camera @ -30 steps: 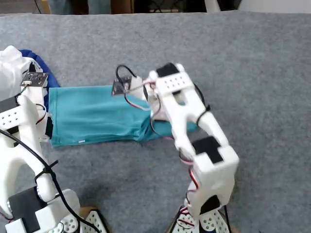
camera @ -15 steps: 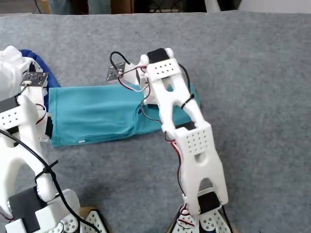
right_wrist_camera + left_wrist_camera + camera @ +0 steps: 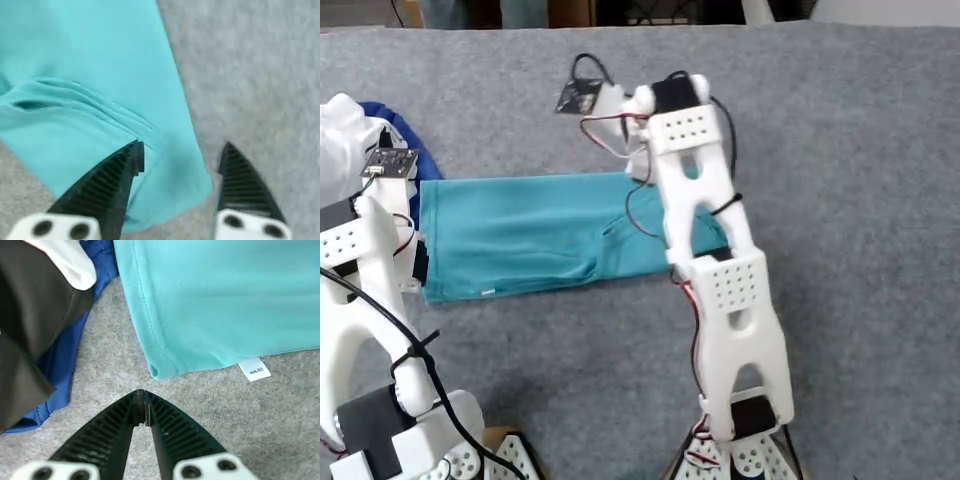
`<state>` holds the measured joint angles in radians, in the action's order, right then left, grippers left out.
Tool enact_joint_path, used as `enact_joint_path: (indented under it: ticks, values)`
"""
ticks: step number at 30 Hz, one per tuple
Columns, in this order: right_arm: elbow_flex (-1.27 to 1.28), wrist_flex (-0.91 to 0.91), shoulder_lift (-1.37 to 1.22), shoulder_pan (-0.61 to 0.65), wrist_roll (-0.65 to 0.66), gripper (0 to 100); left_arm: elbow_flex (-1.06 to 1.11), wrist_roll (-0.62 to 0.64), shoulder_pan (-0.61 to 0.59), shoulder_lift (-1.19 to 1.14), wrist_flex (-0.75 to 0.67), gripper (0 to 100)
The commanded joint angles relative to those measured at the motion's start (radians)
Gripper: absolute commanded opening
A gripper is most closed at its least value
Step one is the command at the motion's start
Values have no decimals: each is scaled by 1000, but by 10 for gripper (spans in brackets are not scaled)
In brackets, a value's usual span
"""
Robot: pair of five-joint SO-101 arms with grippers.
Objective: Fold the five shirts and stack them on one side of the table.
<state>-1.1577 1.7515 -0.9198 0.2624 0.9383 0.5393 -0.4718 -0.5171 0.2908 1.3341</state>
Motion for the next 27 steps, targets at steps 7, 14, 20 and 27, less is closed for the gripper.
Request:
enact_joint_path:
  ticks: [7,14,20,27]
  values:
    - [110,15,134,-178,-204,14,-8,-2,-4,34,-3,30]
    - [361,15,226,-272,-374,28,-8,-2,-2,34,-3,30]
    - [509,15,277,-267,-491,260,-7,-2,-1,34,-8,30]
    - [615,11,392,-259,-592,346,-4,-2,-1,34,-9,30]
